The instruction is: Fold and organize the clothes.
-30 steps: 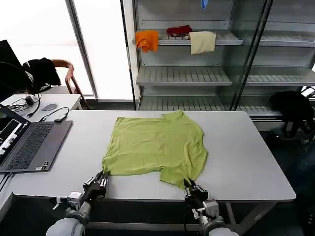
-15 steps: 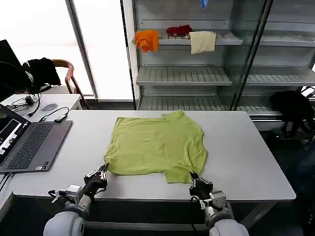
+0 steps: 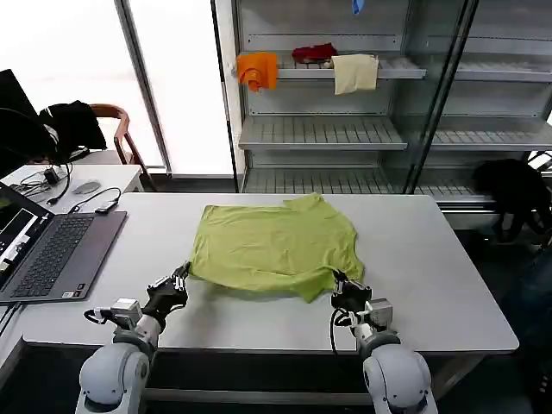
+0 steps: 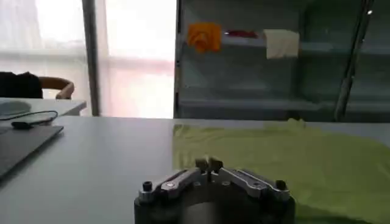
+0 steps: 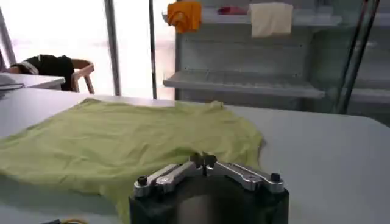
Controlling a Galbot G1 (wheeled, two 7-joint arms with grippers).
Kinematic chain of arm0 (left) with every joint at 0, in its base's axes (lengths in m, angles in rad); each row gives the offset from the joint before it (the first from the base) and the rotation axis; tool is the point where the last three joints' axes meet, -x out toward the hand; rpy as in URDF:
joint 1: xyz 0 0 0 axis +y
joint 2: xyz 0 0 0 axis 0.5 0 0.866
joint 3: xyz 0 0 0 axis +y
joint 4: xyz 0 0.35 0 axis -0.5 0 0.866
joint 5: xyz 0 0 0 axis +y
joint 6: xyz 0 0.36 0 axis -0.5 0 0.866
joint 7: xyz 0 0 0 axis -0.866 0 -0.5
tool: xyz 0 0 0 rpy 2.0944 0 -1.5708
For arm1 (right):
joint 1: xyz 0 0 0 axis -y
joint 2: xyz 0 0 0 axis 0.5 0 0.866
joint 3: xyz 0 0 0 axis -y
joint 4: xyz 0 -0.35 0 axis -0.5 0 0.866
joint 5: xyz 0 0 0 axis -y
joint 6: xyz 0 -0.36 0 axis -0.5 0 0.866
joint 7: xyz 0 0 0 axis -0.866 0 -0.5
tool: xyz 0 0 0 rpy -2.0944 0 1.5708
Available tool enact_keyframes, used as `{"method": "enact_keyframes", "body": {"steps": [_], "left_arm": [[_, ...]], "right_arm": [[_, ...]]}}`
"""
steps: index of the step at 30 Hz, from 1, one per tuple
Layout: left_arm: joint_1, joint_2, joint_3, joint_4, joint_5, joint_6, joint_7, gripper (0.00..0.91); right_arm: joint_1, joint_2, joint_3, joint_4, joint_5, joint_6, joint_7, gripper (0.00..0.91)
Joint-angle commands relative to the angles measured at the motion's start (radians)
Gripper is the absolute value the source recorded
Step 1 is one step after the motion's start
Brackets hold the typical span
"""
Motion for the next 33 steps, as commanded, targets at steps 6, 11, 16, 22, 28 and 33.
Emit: {"method": "enact_keyframes", "body": {"steps": [6, 11, 16, 22, 28, 33], "left_arm": [[-0.183, 0.001, 0.010, 0.203, -0.048, -0.013, -0.039, 0.000], [-0.221, 0.005, 0.020, 0.257, -0.023, -0.017, -0.024, 0.000], [-0.233, 0.011, 0.028, 0.294, -0.001, -0.019, -0.005, 0.010], [-0.252, 0.022, 0.028, 0.337, 0.019, -0.018, 0.005, 0.020], [-0.249, 0.040, 0.030, 0.335, 0.032, -0.031, 0.007, 0.907], [-0.244, 0.048, 0.028, 0.316, 0.028, -0.033, 0.011, 0.907]], "right_arm": [[0.210, 0.013, 0.012, -0.209, -0.001, -0.005, -0.003, 0.000], [0.261, 0.031, 0.011, -0.281, -0.027, -0.005, -0.014, 0.000], [0.292, 0.047, 0.012, -0.331, -0.058, 0.001, -0.026, 0.000], [0.318, 0.062, 0.017, -0.372, -0.087, 0.010, -0.036, 0.907], [0.347, 0.082, 0.024, -0.408, -0.104, 0.040, -0.022, 0.907], [0.369, 0.082, 0.024, -0.415, -0.103, 0.045, -0.018, 0.907]]}}
